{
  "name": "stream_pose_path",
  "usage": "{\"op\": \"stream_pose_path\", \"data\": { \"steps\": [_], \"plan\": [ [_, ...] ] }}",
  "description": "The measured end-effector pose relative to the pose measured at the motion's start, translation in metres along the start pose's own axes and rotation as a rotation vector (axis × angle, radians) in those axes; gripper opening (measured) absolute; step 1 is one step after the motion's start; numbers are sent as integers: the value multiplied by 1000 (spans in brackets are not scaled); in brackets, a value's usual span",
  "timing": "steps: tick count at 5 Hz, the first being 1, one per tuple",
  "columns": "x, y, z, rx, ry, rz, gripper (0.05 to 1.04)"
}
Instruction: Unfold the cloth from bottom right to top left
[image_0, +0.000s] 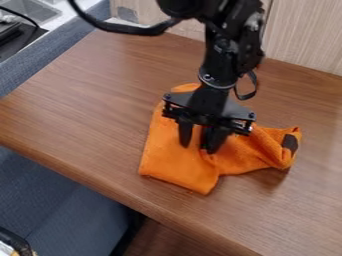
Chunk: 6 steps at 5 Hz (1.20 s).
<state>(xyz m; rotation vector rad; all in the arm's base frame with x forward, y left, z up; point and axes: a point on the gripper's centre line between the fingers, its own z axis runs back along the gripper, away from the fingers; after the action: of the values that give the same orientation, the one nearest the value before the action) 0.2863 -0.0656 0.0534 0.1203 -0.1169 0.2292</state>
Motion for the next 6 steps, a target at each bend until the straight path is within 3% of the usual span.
{"op": "stream_pose_path", "data": {
  "steps": [1, 2, 4, 5, 6],
  "plan": [
    [4, -12, -5, -7, 3, -39, 890],
    [6, -15, -2, -12, -4, -51, 969],
    [8, -16, -2, -5, -27, -57, 383],
    [8, -10, 10, 7, -43, -50, 172],
    [13, 3, 35, -1, -81, -21, 73]
  ]
}}
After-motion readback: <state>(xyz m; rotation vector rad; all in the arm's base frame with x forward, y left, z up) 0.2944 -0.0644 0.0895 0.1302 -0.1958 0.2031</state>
